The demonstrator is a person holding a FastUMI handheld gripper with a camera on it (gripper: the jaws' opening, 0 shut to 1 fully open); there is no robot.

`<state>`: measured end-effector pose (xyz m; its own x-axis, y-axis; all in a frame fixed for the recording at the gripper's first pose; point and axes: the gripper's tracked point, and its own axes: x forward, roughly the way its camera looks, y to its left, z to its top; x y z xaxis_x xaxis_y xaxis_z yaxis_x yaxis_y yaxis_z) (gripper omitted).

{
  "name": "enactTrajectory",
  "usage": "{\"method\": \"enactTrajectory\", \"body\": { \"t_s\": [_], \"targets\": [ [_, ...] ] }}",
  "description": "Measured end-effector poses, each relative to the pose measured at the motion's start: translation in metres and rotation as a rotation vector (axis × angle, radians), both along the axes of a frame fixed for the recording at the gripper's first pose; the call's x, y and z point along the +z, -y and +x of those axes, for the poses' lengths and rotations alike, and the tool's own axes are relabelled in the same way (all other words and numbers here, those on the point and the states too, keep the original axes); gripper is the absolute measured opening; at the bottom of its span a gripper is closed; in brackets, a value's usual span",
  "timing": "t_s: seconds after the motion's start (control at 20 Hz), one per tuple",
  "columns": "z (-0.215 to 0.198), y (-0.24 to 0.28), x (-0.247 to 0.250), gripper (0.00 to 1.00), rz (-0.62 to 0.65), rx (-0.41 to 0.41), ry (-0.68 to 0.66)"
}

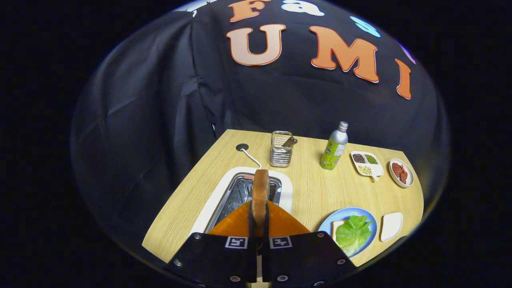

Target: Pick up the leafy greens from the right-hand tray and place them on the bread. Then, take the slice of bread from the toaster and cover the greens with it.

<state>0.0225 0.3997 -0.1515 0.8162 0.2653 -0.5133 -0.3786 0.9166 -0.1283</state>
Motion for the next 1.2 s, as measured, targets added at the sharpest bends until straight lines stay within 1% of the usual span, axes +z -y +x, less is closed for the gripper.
{"method": "enactTrajectory", "body": {
  "t_s": [0.45,0.6,0.8,1.2],
  "targets": [
    [-0.013,0.008,0.046,0.05,0.080,0.012,0.022],
    [-0.015,0.017,0.066,0.05,0.100,0.019,0.049],
    [-0.016,0.036,0.080,0.05,0.098,0.010,0.080],
    [-0.010,0.098,0.064,0.06,0.073,-0.043,0.061]
  ]
}}
